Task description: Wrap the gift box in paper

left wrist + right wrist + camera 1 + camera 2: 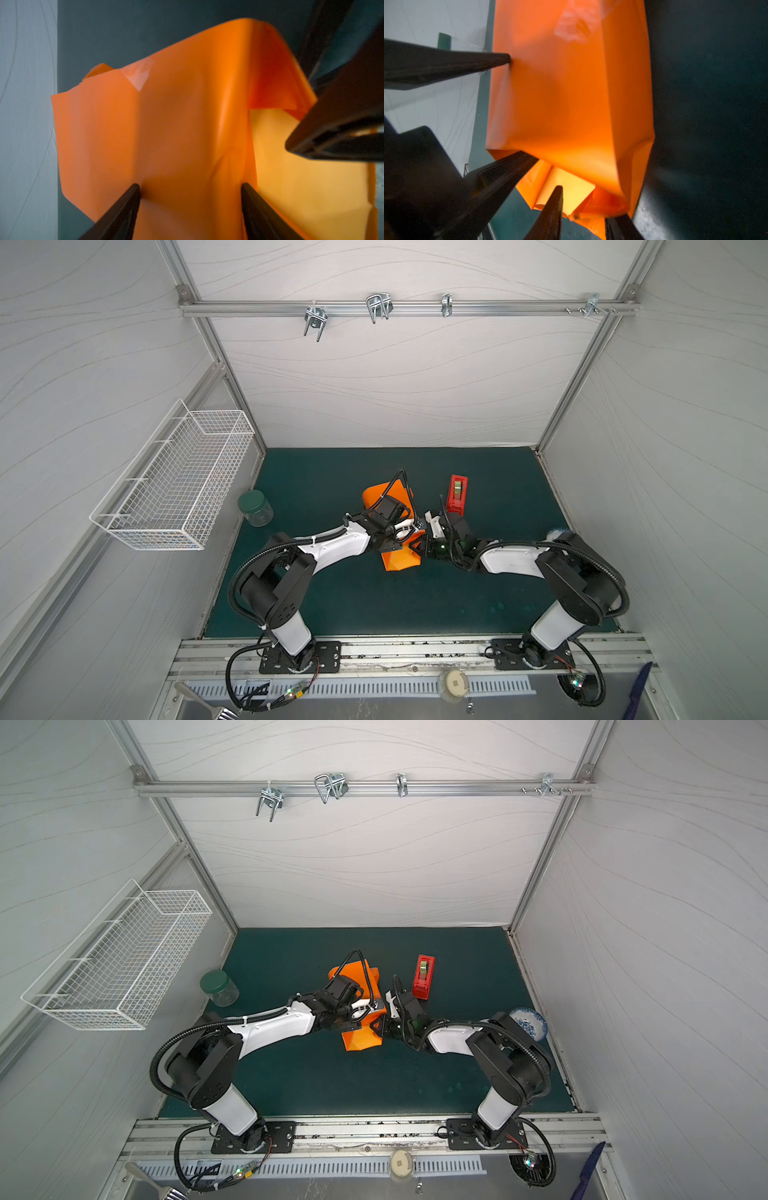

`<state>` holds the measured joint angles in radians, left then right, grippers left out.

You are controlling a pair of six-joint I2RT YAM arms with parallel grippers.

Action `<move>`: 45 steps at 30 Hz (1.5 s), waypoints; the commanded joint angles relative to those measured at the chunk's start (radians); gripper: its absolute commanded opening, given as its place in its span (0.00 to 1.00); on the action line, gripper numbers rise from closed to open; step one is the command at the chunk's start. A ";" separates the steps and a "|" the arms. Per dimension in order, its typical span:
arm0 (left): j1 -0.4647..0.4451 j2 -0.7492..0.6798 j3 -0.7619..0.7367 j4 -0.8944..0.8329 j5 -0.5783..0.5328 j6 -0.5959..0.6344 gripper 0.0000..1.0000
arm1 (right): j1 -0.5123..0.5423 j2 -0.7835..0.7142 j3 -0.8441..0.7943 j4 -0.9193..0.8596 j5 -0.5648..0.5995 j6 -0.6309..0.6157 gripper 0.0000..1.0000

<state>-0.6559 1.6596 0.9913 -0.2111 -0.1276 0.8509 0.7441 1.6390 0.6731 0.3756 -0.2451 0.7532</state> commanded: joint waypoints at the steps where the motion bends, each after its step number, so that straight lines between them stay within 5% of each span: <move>1: 0.004 0.049 0.014 -0.047 0.006 -0.014 0.76 | 0.006 0.031 0.011 0.066 -0.017 0.029 0.35; 23: 0.003 0.051 0.016 -0.051 0.010 -0.018 0.76 | -0.003 0.145 0.014 0.215 0.041 0.063 0.44; 45: 0.004 0.051 0.015 -0.050 0.008 -0.018 0.76 | -0.052 -0.066 -0.120 0.118 0.010 -0.034 0.52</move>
<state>-0.6559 1.6634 0.9985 -0.2195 -0.1276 0.8368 0.6918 1.6230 0.5716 0.5293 -0.2184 0.7563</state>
